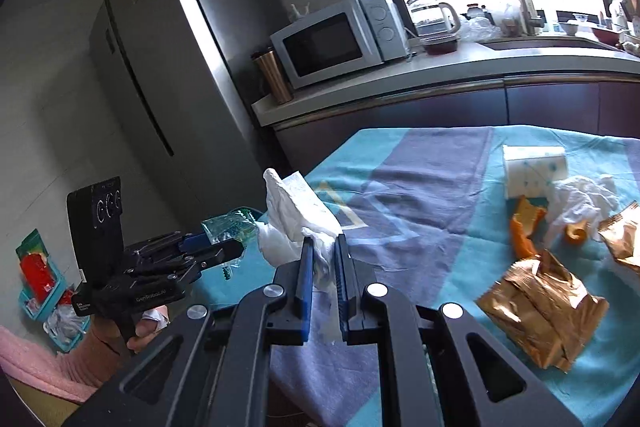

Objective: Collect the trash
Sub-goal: 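Carry the wrapper and tissue to the teal bin with both tools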

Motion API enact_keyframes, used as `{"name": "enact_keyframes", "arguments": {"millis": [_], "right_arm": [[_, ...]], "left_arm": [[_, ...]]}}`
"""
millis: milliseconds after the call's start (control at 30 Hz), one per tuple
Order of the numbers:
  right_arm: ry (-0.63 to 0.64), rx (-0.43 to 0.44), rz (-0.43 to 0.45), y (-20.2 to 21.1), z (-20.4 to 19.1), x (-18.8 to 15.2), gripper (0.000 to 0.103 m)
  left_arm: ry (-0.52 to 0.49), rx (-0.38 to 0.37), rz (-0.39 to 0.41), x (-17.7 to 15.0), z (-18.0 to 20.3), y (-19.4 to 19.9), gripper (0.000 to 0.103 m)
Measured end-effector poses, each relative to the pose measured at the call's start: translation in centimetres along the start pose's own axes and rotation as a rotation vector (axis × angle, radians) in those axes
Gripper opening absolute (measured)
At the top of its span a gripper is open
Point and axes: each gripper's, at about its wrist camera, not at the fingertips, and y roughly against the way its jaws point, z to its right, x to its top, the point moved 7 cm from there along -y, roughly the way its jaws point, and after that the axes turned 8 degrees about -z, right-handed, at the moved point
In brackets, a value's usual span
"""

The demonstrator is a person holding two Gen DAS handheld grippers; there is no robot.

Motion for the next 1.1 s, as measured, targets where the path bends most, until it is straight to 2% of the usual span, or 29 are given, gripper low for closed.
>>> {"name": "enact_keyframes", "arguments": {"millis": [367,633,1100], "right_arm": [[0.124,0.152,-0.087,-7.0,-6.2,2.7,0.009],[0.159,0.241,-0.143,-11.9,-9.4,4.2,0.009],[0.156,0.305,-0.251,-20.3,-13.7,6.2,0.009]], "left_arm": [[0.104,0.125,0.029,-1.1,-7.1,3.2,0.040],[0.167,0.228,0.031,-1.9,-12.6,4.6,0.041],[0.259,0.346,-0.026,-3.9,-20.4,3.9,0.044]]}}
